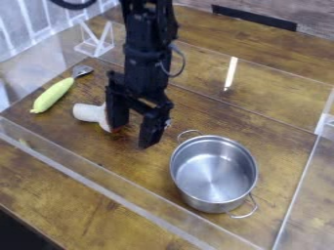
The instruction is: Put the mushroom in the silver pot
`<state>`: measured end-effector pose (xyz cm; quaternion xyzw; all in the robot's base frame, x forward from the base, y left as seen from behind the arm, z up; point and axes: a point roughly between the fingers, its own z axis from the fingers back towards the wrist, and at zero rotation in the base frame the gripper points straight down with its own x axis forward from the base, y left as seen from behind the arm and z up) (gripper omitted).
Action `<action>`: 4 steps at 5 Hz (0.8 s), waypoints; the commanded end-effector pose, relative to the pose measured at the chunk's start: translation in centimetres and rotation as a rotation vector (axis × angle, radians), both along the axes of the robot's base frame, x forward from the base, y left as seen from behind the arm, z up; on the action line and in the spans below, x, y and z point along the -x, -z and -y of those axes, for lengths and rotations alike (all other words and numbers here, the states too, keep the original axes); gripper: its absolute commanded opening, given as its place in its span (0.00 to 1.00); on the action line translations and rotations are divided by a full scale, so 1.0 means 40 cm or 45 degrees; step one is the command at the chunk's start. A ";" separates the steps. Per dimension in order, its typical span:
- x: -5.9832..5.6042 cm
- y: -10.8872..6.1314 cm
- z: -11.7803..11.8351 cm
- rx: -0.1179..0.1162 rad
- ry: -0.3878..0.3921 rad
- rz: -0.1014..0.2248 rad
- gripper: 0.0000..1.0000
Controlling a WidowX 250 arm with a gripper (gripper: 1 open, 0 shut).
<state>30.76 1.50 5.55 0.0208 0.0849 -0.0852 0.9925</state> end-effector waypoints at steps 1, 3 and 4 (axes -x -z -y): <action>-0.032 -0.014 -0.029 -0.010 0.011 0.075 1.00; -0.034 -0.013 -0.035 -0.003 0.063 0.080 0.00; -0.033 -0.025 -0.017 -0.001 0.043 0.089 0.00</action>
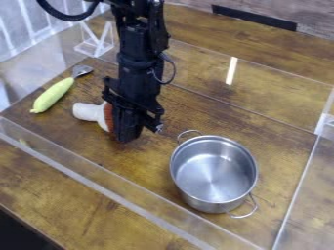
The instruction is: Put the mushroom in the silver pot
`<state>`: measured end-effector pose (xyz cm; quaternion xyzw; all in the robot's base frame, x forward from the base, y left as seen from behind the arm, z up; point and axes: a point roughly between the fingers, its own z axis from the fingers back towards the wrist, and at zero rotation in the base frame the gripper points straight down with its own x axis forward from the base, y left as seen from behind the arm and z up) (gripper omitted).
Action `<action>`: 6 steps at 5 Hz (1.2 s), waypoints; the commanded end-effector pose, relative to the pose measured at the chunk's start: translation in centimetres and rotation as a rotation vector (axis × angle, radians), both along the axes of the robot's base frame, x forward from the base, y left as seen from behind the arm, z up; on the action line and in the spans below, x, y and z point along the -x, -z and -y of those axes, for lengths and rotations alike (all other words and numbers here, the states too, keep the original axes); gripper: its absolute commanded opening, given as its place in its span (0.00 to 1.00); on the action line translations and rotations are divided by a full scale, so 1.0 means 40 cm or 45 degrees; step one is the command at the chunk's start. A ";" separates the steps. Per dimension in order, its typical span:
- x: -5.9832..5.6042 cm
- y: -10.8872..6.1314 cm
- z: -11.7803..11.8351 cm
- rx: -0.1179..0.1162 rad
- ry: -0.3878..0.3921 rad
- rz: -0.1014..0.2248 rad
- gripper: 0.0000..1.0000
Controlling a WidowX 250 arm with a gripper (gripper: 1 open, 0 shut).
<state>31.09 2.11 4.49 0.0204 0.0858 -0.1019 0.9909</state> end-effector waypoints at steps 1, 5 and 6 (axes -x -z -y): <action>-0.025 -0.069 0.016 -0.002 -0.021 0.105 0.00; -0.023 -0.103 0.001 0.002 -0.170 0.152 0.00; -0.024 -0.088 -0.023 0.006 -0.176 0.157 0.00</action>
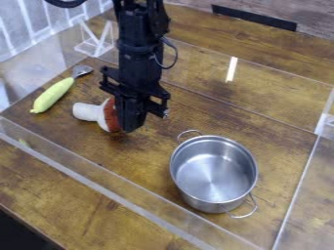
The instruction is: Put the mushroom in the silver pot
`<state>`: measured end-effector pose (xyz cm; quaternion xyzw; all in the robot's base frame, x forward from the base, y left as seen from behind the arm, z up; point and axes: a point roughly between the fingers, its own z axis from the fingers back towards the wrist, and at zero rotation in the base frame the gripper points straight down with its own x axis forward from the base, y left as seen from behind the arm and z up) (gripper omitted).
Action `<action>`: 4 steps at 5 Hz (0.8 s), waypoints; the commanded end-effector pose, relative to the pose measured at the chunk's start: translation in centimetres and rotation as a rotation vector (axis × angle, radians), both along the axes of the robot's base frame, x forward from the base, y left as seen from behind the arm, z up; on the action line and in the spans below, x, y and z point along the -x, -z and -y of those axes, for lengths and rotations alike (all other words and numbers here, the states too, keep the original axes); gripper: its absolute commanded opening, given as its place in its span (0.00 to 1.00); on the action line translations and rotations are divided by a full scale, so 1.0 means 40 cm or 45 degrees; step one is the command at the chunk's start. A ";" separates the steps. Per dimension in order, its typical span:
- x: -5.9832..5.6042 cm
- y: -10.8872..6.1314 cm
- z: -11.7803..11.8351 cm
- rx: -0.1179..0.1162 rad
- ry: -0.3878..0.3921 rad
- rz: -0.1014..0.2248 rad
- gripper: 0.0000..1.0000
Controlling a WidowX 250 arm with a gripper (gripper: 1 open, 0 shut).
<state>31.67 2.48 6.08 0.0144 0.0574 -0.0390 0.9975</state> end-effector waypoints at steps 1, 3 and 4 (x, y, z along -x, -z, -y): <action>0.000 -0.046 -0.030 -0.004 -0.032 0.086 0.00; 0.008 -0.067 -0.033 0.002 -0.026 0.106 0.00; 0.006 -0.091 -0.022 0.003 -0.012 0.113 0.00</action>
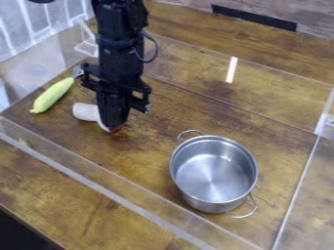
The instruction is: Put the mushroom in the silver pot
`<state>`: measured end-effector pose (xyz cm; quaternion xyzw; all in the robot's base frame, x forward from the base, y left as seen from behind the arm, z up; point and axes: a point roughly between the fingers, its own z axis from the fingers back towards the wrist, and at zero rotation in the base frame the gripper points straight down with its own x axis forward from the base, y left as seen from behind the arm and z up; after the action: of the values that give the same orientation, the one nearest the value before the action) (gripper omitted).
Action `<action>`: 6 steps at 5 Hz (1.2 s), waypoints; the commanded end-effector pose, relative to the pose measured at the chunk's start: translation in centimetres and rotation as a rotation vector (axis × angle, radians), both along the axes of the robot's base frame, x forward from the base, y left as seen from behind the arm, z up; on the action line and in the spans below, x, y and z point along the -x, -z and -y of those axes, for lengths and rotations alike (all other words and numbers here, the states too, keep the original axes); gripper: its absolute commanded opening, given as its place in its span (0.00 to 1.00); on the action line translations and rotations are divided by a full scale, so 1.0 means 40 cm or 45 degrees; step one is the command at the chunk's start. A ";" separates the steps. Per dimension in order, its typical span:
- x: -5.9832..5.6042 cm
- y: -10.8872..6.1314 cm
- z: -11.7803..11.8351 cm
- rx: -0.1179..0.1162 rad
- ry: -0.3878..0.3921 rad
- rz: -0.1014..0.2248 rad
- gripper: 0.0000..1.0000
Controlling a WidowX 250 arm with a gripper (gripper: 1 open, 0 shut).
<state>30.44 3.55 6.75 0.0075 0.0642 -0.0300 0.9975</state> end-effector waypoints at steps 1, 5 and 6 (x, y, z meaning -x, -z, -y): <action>-0.010 -0.129 0.047 -0.017 0.072 0.167 0.00; -0.012 -0.191 0.131 0.008 0.281 0.183 1.00; -0.009 -0.195 0.054 -0.019 0.291 0.170 1.00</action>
<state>30.80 1.06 13.41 0.0196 0.0146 -0.1429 0.9894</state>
